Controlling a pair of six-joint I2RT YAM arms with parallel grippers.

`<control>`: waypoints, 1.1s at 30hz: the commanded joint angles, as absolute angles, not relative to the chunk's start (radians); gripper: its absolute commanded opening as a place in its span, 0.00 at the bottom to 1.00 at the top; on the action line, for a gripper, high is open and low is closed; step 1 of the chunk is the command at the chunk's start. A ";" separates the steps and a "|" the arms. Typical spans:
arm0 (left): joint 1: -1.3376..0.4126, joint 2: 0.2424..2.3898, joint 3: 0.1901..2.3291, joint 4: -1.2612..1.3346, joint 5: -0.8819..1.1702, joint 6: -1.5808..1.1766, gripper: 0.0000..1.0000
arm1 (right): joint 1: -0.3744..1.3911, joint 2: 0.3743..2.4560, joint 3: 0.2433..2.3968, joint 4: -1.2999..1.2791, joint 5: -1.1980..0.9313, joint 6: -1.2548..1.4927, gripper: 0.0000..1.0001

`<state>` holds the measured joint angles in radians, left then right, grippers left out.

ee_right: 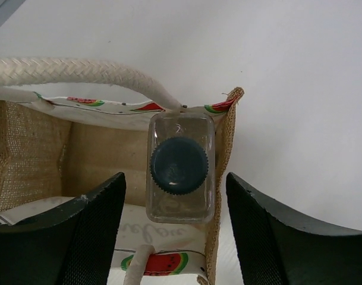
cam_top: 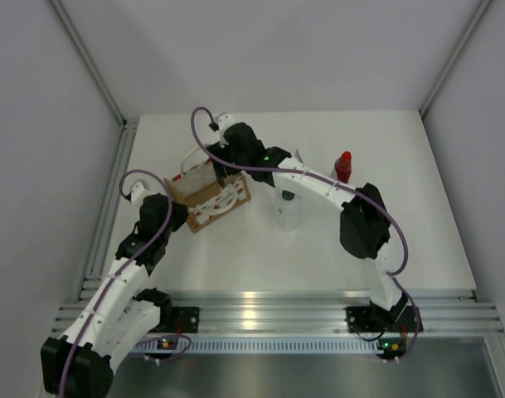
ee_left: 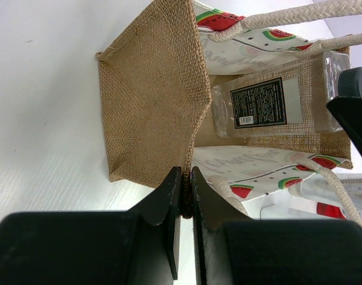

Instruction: Take the personal care products out of the canvas bag

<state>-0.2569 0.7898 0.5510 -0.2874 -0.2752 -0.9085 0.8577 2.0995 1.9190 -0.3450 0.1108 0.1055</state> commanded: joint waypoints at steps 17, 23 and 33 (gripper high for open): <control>-0.255 0.781 0.548 -0.281 -0.290 -0.877 0.00 | 0.894 2.155 2.028 -0.348 0.146 0.074 0.65; -0.255 0.781 0.545 -0.279 -0.288 -0.877 0.00 | 0.893 2.178 2.031 -0.350 0.160 0.071 0.65; -0.255 0.782 0.541 -0.281 -0.290 -0.877 0.00 | 0.893 2.215 2.039 -0.350 0.167 0.068 0.65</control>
